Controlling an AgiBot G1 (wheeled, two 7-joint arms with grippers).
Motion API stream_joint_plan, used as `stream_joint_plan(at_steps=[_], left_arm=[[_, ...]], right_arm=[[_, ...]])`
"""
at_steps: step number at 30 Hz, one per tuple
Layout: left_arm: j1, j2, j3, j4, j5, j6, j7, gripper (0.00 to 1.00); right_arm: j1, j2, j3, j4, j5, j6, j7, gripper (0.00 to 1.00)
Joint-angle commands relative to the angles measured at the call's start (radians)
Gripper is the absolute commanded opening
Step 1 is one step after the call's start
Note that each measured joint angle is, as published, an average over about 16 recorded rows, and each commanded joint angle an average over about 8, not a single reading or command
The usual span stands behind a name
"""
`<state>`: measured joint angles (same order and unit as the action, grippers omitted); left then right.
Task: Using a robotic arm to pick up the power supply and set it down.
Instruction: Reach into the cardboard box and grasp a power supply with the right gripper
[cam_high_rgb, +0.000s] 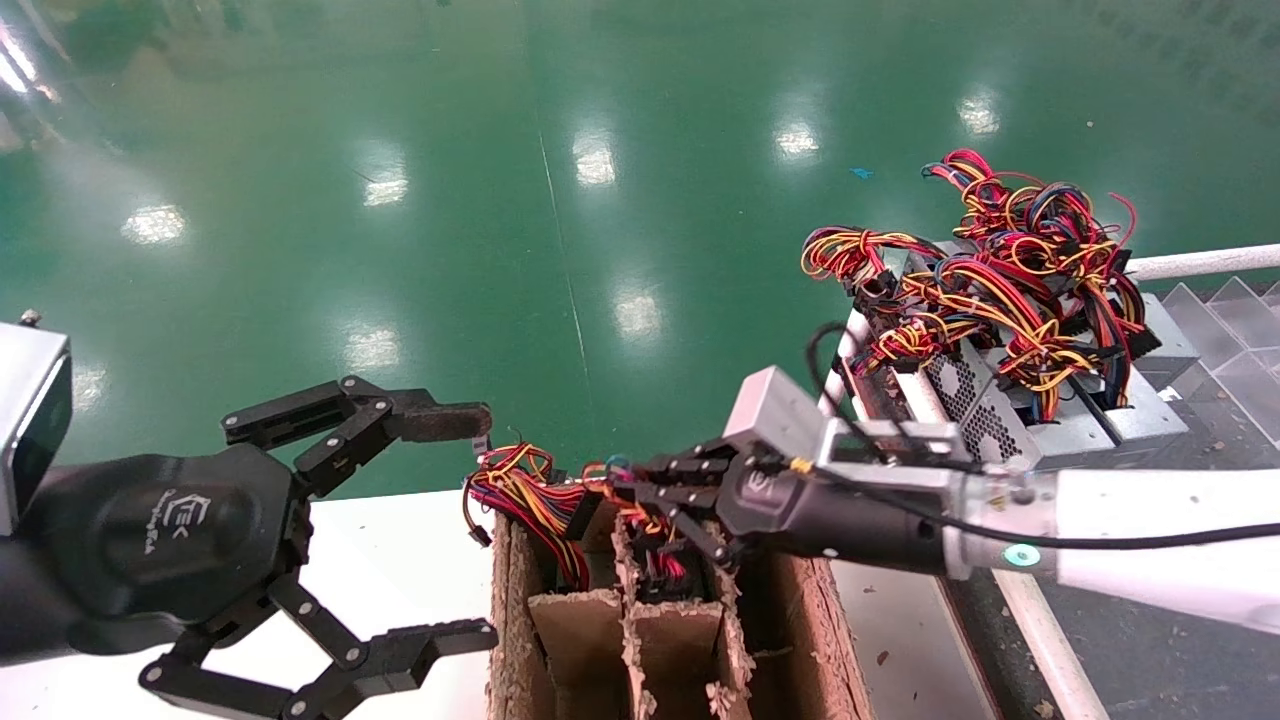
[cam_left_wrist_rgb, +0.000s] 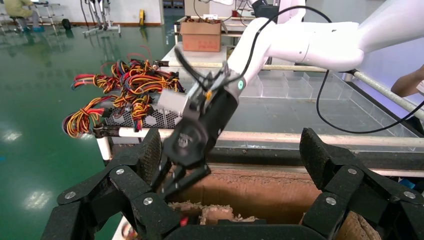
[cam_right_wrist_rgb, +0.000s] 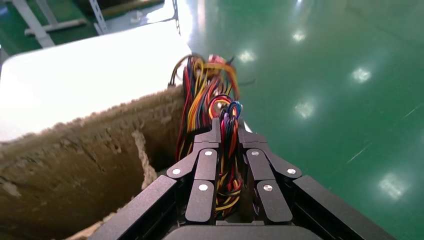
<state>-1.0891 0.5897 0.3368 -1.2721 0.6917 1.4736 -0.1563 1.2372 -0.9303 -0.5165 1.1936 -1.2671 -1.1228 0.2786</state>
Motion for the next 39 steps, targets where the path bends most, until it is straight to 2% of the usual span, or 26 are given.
stream_joint_plan(at_steps=[1,9,17,22,30,35,39], left_arm=[[0.000,0.000,0.000,0.000,0.000,0.000,0.000,1.00],[0.000,0.000,0.000,0.000,0.000,0.000,0.000,1.00],[0.000,0.000,0.000,0.000,0.000,0.000,0.000,1.00],[0.000,0.000,0.000,0.000,0.000,0.000,0.000,1.00],[0.000,0.000,0.001,0.000,0.000,0.000,0.000,1.00],[0.000,0.000,0.001,0.000,0.000,0.000,0.000,1.00],[0.000,0.000,0.001,0.000,-0.001,0.000,0.000,1.00]], right_arm=[[0.000,0.015,0.010,0.018,0.014,-0.004,0.004,0.00],[0.059,0.139,0.137,0.118,0.147,-0.006,0.048,0.00],[0.184,0.250,0.274,0.135,0.212,0.069,0.070,0.00],[0.272,0.316,0.317,0.131,0.154,0.151,0.078,0.00],[0.374,0.436,0.316,0.098,-0.031,0.244,0.102,0.00],[0.402,0.527,0.302,0.042,-0.114,0.228,0.140,0.00],[0.393,0.609,0.294,-0.012,-0.131,0.166,0.168,0.00]])
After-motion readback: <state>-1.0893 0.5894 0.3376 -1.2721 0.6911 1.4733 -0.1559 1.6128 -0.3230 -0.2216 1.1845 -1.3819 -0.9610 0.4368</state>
